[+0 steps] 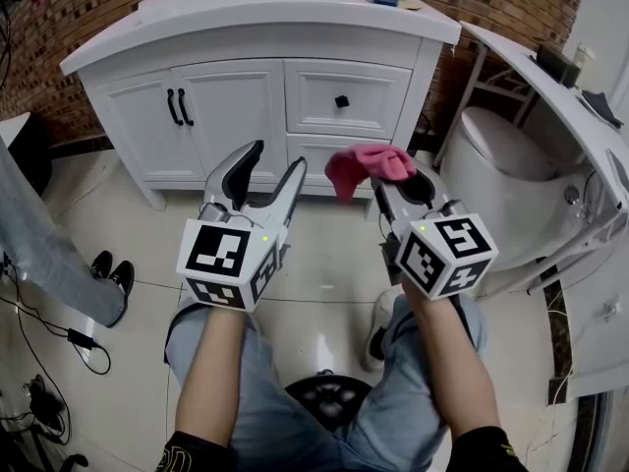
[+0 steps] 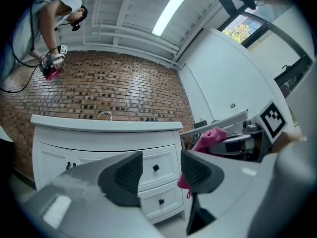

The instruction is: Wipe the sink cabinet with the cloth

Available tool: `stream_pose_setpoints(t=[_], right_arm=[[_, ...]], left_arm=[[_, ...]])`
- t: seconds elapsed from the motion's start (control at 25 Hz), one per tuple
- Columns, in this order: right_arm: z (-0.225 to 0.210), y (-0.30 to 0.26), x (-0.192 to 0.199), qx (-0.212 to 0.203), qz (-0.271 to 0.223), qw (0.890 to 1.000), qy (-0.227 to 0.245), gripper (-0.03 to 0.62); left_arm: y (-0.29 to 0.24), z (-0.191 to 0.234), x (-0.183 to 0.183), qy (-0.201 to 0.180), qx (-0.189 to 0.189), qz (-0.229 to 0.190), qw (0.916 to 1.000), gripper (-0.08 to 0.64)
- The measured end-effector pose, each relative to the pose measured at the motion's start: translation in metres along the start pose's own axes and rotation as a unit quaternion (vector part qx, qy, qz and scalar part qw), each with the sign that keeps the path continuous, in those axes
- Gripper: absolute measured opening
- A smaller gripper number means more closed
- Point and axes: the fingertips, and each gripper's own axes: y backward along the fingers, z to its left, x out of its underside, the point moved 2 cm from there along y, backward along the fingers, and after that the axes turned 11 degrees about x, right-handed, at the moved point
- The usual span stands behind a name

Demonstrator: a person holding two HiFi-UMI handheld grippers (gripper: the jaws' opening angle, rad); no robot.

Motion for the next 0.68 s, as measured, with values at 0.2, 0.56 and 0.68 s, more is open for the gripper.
stream_pose_setpoints(t=[0.2, 0.56, 0.68], right_arm=[[0.01, -0.001, 0.008, -0.005, 0.011, 1.0, -0.004, 0.078], [0.015, -0.002, 0.01, -0.013, 0.016, 1.0, -0.012, 0.078], [0.015, -0.002, 0.01, -0.017, 0.018, 1.0, -0.019, 0.078]], left_arm=[[0.004, 0.007, 0.0, 0.011, -0.02, -0.004, 0.9997, 0.239], [0.001, 0.006, 0.0, 0.013, -0.017, -0.002, 0.9998, 0.239], [0.0, 0.005, -0.001, 0.013, -0.015, -0.002, 0.9998, 0.239]])
